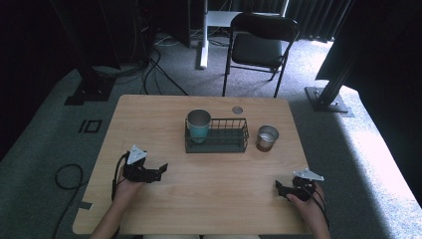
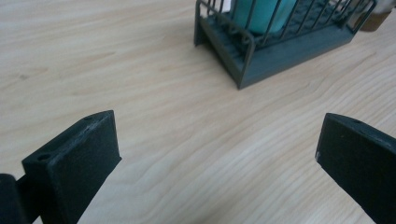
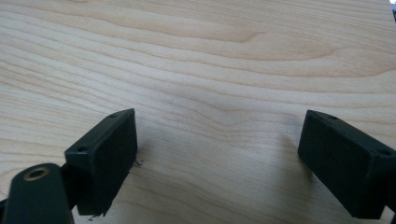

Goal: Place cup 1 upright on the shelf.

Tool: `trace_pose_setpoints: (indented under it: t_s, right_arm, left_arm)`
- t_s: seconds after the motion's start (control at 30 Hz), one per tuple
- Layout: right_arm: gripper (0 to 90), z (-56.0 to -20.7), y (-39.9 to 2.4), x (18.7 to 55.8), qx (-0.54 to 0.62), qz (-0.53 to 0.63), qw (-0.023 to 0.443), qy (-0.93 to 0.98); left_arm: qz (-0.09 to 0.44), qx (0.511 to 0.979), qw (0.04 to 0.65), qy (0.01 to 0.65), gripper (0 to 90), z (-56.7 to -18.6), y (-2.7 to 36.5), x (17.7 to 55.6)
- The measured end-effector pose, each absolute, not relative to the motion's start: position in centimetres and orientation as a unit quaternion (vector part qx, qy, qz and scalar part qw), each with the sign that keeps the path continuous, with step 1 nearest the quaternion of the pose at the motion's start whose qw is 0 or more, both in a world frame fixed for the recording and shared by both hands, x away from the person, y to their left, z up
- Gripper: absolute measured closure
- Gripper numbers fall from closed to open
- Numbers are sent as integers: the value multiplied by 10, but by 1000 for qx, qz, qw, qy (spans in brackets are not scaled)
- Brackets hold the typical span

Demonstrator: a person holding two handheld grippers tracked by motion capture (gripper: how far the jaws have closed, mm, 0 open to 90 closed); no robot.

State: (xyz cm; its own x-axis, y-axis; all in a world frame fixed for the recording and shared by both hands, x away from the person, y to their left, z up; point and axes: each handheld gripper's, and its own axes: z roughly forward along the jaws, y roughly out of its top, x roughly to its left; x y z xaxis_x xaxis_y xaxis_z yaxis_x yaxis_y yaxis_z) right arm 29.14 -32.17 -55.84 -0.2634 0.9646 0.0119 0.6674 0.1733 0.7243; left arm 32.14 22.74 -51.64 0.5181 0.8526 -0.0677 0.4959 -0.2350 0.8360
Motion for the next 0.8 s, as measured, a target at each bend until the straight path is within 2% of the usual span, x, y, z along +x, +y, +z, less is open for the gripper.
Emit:
trace_pose_setpoints:
  t_s: [0.5,0.8]
  right_arm:
    - [115,-558,-322,291,559,316,235,729]
    - [114,-558,-322,291,559,316,235,729]
  left_arm:
    - [210,754,422,457,3,-522,257,288]
    - [225,742,394,494,3,-534,278,275]
